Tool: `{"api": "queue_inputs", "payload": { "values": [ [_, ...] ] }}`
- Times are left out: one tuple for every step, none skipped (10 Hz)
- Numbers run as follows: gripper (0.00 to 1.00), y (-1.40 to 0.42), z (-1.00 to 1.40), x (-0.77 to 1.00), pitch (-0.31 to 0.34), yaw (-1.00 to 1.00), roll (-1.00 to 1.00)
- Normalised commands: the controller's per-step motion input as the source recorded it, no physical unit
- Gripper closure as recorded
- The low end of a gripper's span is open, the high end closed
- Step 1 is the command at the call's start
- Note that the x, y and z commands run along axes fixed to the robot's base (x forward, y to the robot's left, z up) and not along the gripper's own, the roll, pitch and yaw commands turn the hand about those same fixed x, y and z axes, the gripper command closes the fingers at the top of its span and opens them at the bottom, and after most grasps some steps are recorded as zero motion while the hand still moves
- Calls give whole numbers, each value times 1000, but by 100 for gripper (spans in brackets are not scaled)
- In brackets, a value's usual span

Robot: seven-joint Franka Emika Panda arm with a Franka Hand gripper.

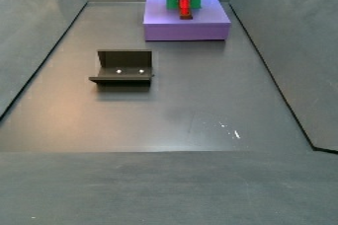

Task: Pick up the red object. Move up. Place the red object on the fixture. Regrasp the red object. Move to above the board. Insert the red object.
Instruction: Insert the red object.

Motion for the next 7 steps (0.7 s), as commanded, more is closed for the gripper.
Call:
{"api": "queue_inputs", "payload": {
  "values": [
    [100,0,-263,369,61,0,-56],
    [100,14,-286,377,44,0,-209],
    [100,49,-297,380,20,0,-307],
    [100,20,-274,360,13,0,-319],
    [100,6,-251,354,3,0,-329],
    [100,6,-240,349,0,0,-346],
    [100,0,-203,326,0,0,-321]
  ]
}}
